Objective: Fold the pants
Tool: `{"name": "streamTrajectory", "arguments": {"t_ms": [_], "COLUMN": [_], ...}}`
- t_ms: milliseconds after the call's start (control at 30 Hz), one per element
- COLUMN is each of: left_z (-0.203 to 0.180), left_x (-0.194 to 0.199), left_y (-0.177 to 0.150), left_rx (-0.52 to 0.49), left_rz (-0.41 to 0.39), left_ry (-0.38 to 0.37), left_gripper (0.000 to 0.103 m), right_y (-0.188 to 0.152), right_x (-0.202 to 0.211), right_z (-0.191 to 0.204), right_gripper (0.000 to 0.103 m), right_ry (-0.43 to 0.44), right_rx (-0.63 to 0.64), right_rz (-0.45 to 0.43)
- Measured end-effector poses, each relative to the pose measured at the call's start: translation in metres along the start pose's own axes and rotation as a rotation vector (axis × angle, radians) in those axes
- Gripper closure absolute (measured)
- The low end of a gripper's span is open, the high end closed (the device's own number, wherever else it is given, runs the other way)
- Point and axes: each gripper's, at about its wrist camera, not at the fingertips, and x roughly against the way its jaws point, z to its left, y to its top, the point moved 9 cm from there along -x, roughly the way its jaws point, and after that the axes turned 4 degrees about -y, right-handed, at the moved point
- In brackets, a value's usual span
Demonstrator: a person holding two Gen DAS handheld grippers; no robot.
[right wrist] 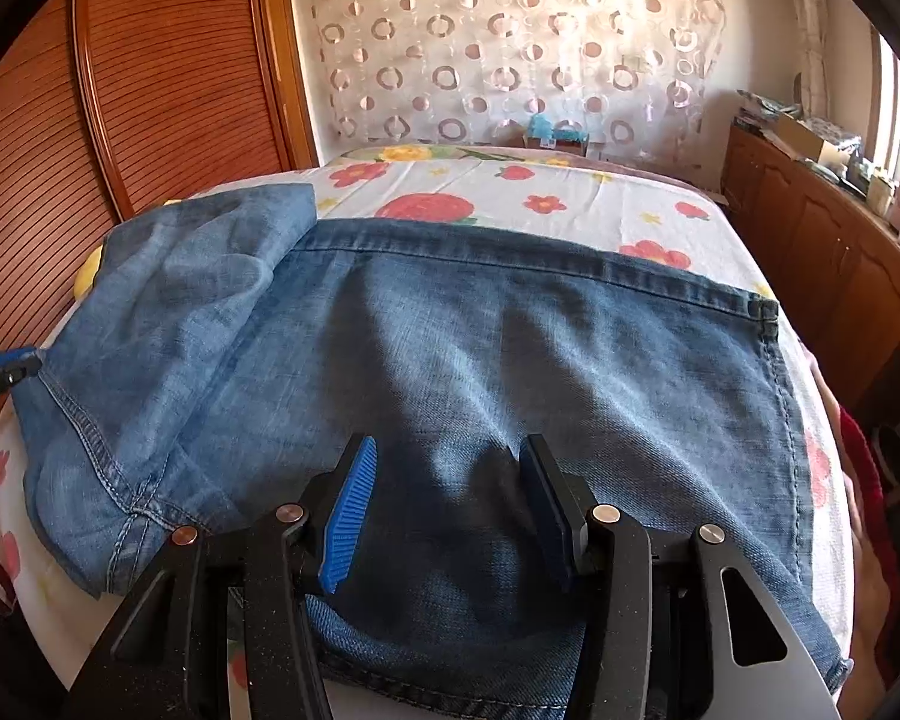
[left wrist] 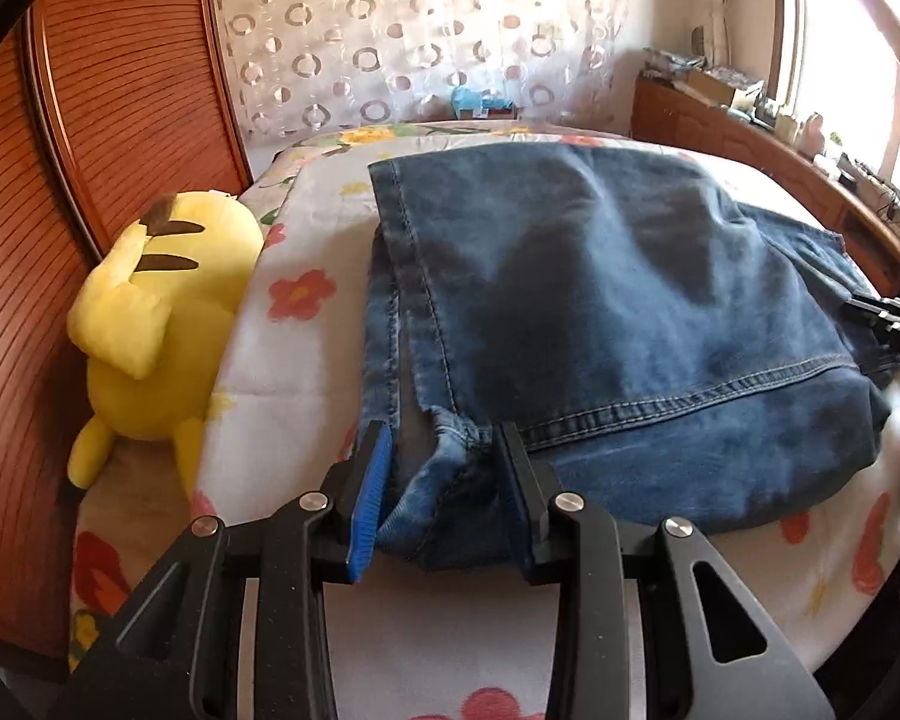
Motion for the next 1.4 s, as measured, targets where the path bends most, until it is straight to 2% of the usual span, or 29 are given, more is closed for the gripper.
{"name": "streamTrajectory", "arguments": {"t_ms": [67,133,200,267,367,533,600,667,700,733,767,867,1133,1300,1367,1400], "left_z": [-0.002,-0.005,-0.003,0.007,0.018,0.005,0.0,-0.007,-0.012,-0.014,-0.018,-0.032,-0.069,-0.088,-0.091,-0.091], "left_x": [0.003,0.008,0.014,0.026,0.043,0.046,0.044,0.043,0.043,0.042,0.041,0.033,0.013,0.005,0.004,0.004], "left_y": [-0.001,-0.002,0.001,0.009,0.02,0.017,0.017,0.019,0.021,0.022,0.024,0.031,0.046,0.051,0.053,0.055], "left_rx": [-0.003,-0.013,-0.016,0.002,0.037,0.019,0.007,0.004,0.003,0.002,0.002,0.0,-0.046,-0.063,-0.059,-0.051], "left_rz": [-0.002,-0.012,-0.033,-0.072,-0.106,-0.103,-0.1,-0.106,-0.112,-0.116,-0.12,-0.104,-0.108,-0.101,-0.107,-0.116], "left_ry": [-0.015,-0.018,-0.012,0.026,0.017,-0.009,-0.013,-0.045,-0.061,-0.072,-0.086,-0.14,-0.186,-0.237,-0.247,-0.255], "left_gripper": [0.091,0.096,0.097,0.097,0.097,0.096,0.091,0.077,0.073,0.062,0.057,0.057,0.057,0.055,0.022,0.022], "right_y": [0.001,-0.002,-0.003,-0.004,-0.005,-0.004,-0.003,-0.003,-0.002,-0.002,-0.002,-0.004,0.0,0.026,0.041,0.049], "right_x": [0.0,-0.001,-0.002,-0.003,-0.004,-0.007,-0.009,-0.01,-0.01,-0.011,-0.011,-0.012,-0.009,0.004,0.006,0.006], "right_z": [-0.003,-0.005,-0.007,-0.009,-0.01,-0.01,-0.011,-0.011,-0.011,-0.01,-0.011,-0.011,-0.011,0.004,0.011,0.016], "right_gripper": [0.051,0.051,0.051,0.051,0.051,0.051,0.051,0.051,0.051,0.051,0.051,0.051,0.051,0.051,0.051,0.051], "right_ry": [0.001,0.006,0.003,0.009,0.002,0.004,0.006,0.003,0.001,0.0,0.0,0.0,-0.022,0.058,0.076,0.082], "right_rx": [-0.009,-0.016,-0.022,-0.028,-0.022,-0.012,-0.015,-0.014,-0.011,-0.009,-0.008,-0.006,0.015,0.015,0.025,0.033], "right_rz": [-0.007,-0.011,-0.012,-0.01,-0.004,0.01,0.014,0.015,0.015,0.015,0.017,0.019,0.019,-0.014,-0.029,-0.037]}}
